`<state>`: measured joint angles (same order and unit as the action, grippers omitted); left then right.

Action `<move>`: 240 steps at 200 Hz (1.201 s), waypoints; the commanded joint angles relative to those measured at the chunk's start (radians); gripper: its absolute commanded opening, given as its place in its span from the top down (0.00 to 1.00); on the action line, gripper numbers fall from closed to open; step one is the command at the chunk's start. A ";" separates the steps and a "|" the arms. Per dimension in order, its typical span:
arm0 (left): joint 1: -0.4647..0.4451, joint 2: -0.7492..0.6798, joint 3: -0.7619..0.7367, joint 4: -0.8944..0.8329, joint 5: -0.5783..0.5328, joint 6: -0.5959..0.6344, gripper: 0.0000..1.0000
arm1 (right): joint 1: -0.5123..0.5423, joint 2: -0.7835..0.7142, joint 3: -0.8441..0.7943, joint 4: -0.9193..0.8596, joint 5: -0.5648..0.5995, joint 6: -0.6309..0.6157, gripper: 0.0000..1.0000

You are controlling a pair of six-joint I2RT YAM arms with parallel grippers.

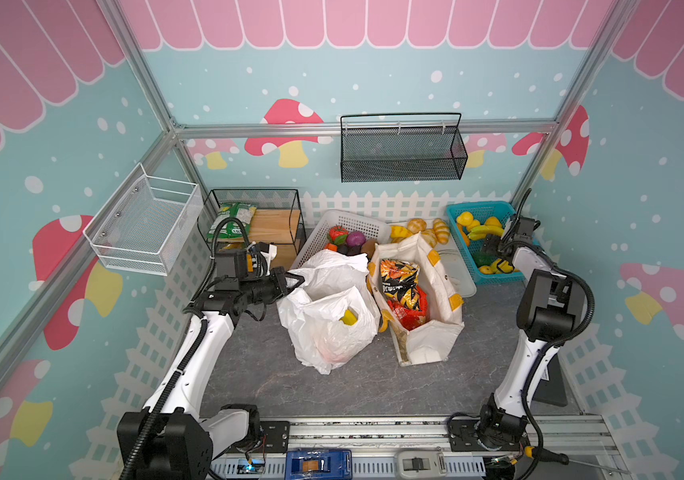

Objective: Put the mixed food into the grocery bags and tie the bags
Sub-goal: 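Grasp the red-orange fruit in the teal basket with the right gripper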

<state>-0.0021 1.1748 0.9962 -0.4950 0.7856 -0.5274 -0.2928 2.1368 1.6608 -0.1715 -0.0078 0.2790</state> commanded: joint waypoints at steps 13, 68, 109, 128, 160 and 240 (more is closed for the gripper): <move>0.005 -0.022 -0.014 0.022 0.009 -0.003 1.00 | 0.001 0.081 0.102 -0.046 0.064 -0.014 0.14; 0.004 -0.019 -0.015 0.026 0.010 -0.006 1.00 | 0.001 0.176 0.210 -0.069 0.121 -0.022 0.13; 0.005 -0.017 -0.016 0.025 0.011 -0.006 1.00 | 0.001 0.249 0.267 -0.078 0.124 -0.029 0.12; 0.005 -0.013 -0.016 0.026 0.010 -0.007 1.00 | 0.001 0.281 0.297 -0.080 0.113 -0.032 0.12; 0.004 -0.010 -0.020 0.026 0.010 -0.008 1.00 | 0.001 0.312 0.334 -0.085 0.088 -0.039 0.16; 0.005 -0.010 -0.023 0.031 0.021 -0.014 1.00 | 0.001 0.137 0.243 -0.025 -0.037 -0.075 0.46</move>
<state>-0.0021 1.1721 0.9878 -0.4847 0.7895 -0.5381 -0.2928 2.3962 1.9411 -0.2352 0.0345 0.2230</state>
